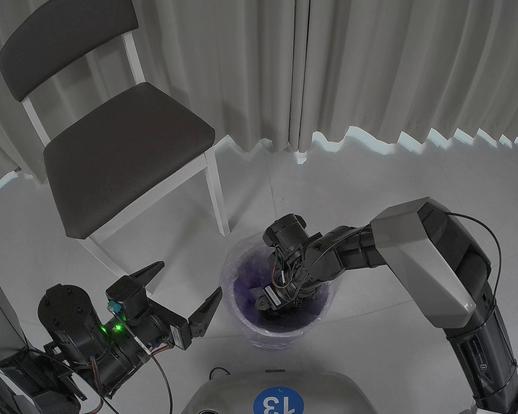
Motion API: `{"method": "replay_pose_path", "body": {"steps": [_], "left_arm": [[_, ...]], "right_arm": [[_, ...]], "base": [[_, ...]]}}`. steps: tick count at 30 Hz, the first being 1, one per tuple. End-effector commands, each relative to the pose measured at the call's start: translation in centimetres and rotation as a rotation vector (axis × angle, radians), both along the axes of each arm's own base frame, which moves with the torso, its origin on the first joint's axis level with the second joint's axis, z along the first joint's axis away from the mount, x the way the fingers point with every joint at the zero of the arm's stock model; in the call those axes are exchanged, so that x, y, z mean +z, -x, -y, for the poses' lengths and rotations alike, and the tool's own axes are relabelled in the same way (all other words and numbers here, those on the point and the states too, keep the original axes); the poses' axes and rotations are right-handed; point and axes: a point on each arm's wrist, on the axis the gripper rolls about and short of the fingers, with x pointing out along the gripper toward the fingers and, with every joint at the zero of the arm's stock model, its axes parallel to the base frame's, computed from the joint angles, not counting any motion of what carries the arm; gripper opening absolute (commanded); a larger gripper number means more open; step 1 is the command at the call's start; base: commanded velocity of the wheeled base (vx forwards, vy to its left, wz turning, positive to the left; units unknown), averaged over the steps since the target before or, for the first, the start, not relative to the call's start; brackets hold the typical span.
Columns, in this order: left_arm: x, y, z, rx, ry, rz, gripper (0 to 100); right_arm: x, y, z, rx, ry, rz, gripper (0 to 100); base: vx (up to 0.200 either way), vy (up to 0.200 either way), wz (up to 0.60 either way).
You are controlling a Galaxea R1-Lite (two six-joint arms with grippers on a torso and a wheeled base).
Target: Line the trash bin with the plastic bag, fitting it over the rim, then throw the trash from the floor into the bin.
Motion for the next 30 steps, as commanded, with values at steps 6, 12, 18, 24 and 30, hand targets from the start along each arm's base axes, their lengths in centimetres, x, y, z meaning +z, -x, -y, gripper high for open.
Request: {"method": "replay_pose_path", "body": {"steps": [6,12,18,24,30], "left_arm": [[0.1,0.0,0.0,0.000,0.010,0.012,100],[0.1,0.0,0.0,-0.001,0.008,0.009,100],[-0.1,0.0,0.1,-0.001,0.008,0.003,100],[-0.2,-0.1,0.1,-0.005,0.006,-0.007,100],[-0.8,-0.2,0.2,0.003,0.027,-0.044,100]], "right_arm": [[3.6,0.7,-0.7,0.011,-0.048,0.064,100],[7.4,2.2,-1.2,0.033,-0.086,0.118,100],[10.6,3.5,0.2,0.026,-0.106,0.143,100],[12.9,4.0,5.1,-0.058,-0.112,0.162,100],[14.3,4.8,10.3,-0.164,-0.186,0.250,100]], "base": [[0.000,0.000,0.00],[0.000,0.000,0.00],[0.000,0.000,0.00],[0.000,0.000,0.00],[0.000,0.000,0.00]]}}
